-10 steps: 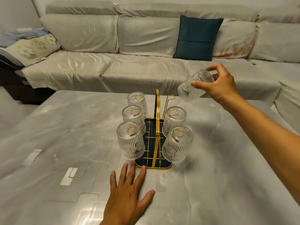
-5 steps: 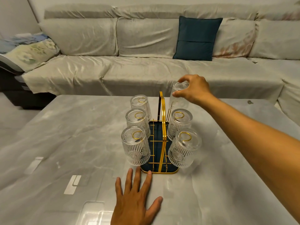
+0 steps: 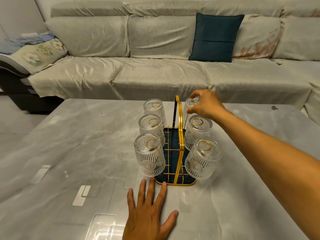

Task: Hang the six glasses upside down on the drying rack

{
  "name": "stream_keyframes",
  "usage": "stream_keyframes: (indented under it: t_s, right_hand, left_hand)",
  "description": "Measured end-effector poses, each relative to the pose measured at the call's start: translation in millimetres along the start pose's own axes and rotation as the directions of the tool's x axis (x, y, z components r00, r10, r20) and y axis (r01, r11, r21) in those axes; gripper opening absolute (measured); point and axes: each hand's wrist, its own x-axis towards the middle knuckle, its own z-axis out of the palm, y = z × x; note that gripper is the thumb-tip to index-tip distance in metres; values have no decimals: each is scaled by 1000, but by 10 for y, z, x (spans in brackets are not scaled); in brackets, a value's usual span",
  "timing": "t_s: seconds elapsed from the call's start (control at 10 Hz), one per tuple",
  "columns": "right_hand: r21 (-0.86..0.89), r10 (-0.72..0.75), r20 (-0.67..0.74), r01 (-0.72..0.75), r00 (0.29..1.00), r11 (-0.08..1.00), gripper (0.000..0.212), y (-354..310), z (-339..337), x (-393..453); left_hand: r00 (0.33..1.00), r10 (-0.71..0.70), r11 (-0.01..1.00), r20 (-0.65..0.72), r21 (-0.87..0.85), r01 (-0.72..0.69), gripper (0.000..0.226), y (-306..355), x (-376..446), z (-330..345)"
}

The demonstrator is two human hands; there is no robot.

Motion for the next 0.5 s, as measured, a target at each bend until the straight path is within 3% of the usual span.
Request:
stream_keyframes:
  t_s: [0.3,0.4,0.5]
  right_hand:
    - [18,24,63,-26,998,1000,55,21,-10,-6]
    - [103,18,35,-21,999,994,54,64,-48,-145]
    - [198,67,-54,-55,996,979,52,84,-140,-344]
  left_hand:
    - [1000,3,1000,12,0,-3,75,-16,20,-3]
    - [988,-7,1000,155,-12,9,77,-3,12,-20]
    - [996,2,1000,87,2,-2,80,29,34,-75]
